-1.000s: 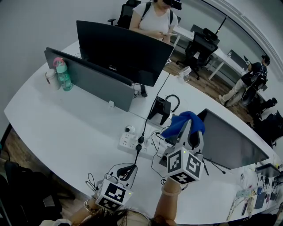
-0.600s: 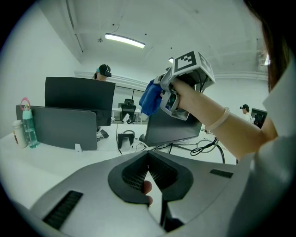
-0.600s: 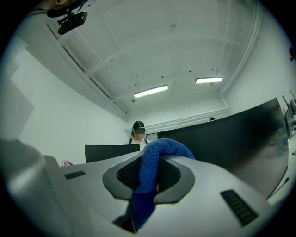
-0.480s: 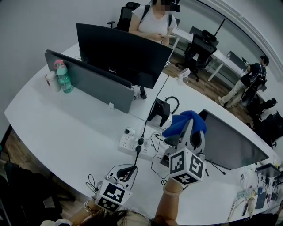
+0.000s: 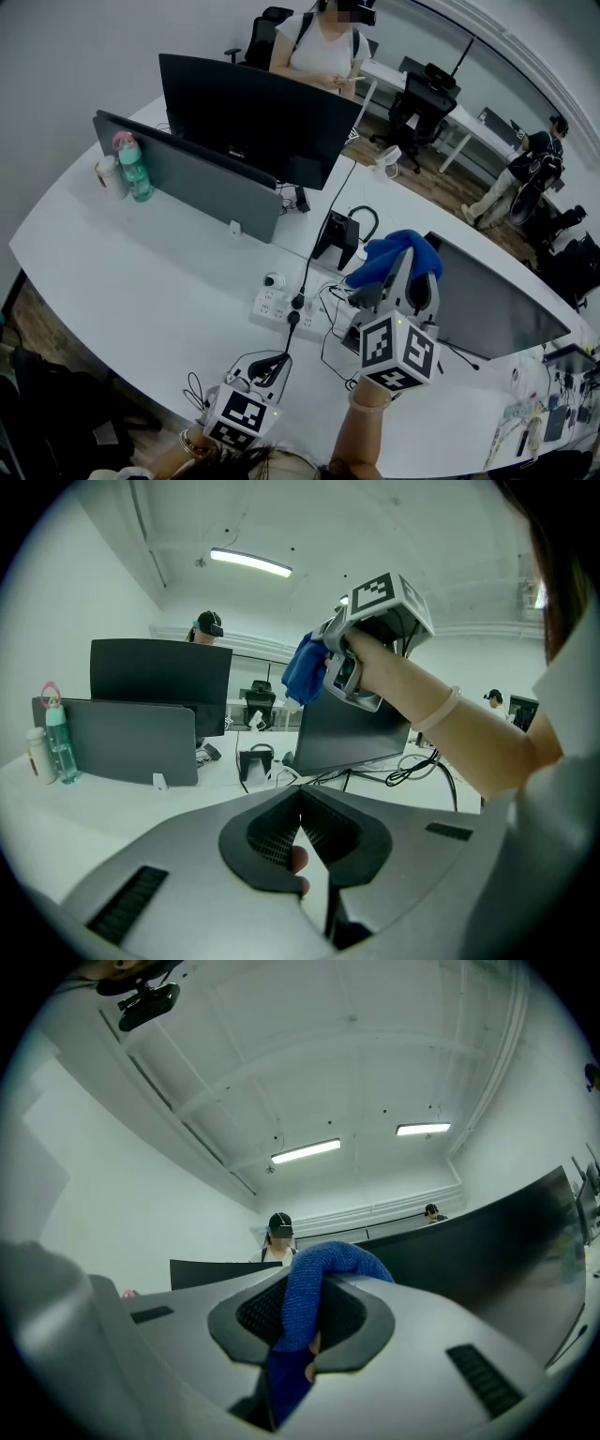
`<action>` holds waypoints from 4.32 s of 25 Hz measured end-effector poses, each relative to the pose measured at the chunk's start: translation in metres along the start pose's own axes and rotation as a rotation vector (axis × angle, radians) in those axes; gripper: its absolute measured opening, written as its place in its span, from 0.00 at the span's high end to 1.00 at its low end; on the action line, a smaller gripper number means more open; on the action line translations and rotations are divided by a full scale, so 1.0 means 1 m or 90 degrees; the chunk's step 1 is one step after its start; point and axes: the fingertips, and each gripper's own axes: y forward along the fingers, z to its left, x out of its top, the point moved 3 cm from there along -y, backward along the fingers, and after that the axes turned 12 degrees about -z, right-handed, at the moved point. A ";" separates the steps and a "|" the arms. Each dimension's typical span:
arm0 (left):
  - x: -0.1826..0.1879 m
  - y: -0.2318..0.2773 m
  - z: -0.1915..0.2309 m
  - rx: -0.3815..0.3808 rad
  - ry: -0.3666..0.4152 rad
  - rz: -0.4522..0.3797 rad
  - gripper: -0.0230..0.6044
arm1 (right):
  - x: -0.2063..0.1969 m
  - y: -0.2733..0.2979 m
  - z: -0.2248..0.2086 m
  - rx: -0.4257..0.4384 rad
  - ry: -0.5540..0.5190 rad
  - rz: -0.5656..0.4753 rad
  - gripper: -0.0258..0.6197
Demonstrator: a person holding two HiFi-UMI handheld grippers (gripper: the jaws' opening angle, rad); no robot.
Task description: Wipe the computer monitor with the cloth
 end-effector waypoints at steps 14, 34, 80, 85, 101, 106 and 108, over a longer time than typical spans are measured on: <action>-0.001 -0.003 -0.002 -0.003 -0.005 -0.004 0.95 | 0.019 0.003 0.001 -0.003 0.004 -0.041 0.86; -0.001 -0.012 -0.008 0.005 0.016 -0.013 0.95 | 0.039 -0.013 0.002 0.022 0.016 -0.073 0.86; 0.020 -0.056 -0.184 0.053 0.033 -0.094 0.95 | 0.088 -0.185 -0.130 0.037 0.027 0.028 0.87; 0.017 -0.060 -0.209 0.047 0.041 -0.096 0.95 | 0.088 -0.206 -0.146 0.035 0.032 0.042 0.87; 0.004 -0.080 -0.290 0.017 0.053 -0.108 0.95 | 0.101 -0.282 -0.194 0.028 0.011 0.081 0.87; -0.004 -0.093 -0.312 0.016 0.047 -0.104 0.95 | 0.107 -0.307 -0.206 0.024 0.018 0.087 0.87; -0.007 -0.097 -0.320 0.015 0.046 -0.102 0.95 | 0.109 -0.315 -0.209 0.026 0.018 0.089 0.87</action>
